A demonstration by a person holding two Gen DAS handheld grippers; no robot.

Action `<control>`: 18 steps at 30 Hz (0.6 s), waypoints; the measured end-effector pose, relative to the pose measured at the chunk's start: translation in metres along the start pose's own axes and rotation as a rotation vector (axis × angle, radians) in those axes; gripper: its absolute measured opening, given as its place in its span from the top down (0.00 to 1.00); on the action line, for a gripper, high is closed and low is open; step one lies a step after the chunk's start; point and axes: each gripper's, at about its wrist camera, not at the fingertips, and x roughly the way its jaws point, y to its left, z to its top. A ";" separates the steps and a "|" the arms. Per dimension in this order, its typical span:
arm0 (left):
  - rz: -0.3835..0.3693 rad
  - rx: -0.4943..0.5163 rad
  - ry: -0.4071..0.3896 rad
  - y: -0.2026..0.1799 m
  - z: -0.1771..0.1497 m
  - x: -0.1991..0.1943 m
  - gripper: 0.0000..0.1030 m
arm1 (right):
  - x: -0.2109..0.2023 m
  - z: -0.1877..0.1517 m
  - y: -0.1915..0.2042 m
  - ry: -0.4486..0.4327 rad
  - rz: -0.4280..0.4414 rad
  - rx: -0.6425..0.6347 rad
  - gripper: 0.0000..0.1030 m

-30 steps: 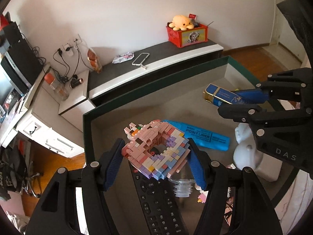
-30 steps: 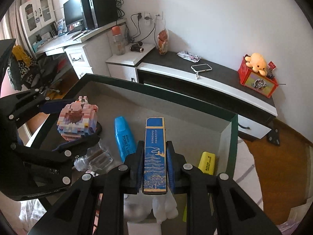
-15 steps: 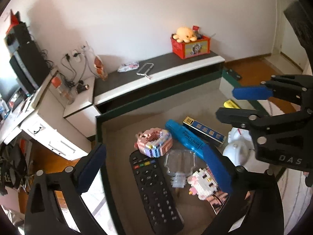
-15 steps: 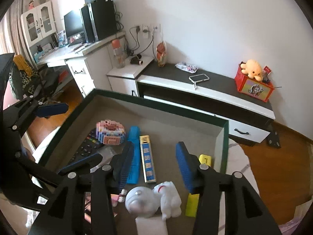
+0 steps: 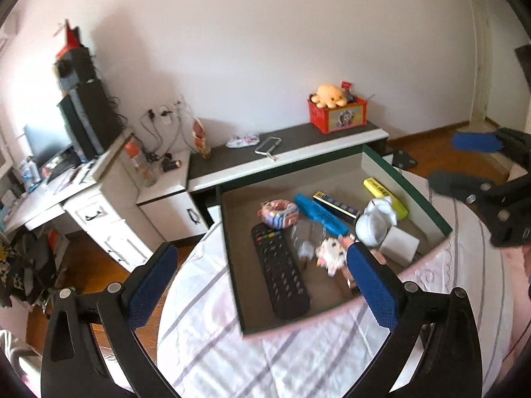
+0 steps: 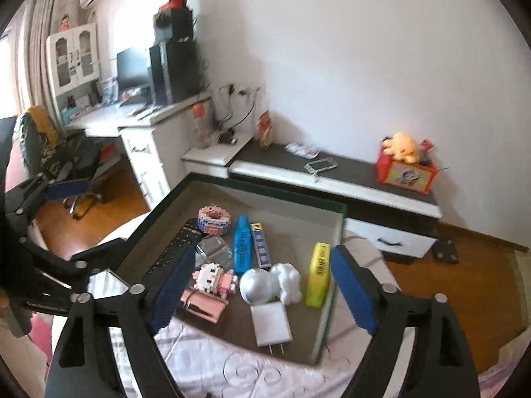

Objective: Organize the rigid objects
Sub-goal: 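Withdraw both tools from the box toward the hair clip and plug adapter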

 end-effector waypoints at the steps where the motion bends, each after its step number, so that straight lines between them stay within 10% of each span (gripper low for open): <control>1: 0.005 -0.002 -0.007 0.001 -0.005 -0.007 0.00 | -0.007 -0.004 0.001 -0.014 -0.022 -0.005 0.05; 18: 0.009 -0.009 0.015 -0.006 -0.098 -0.077 0.00 | -0.048 -0.139 0.036 0.094 -0.058 0.082 0.00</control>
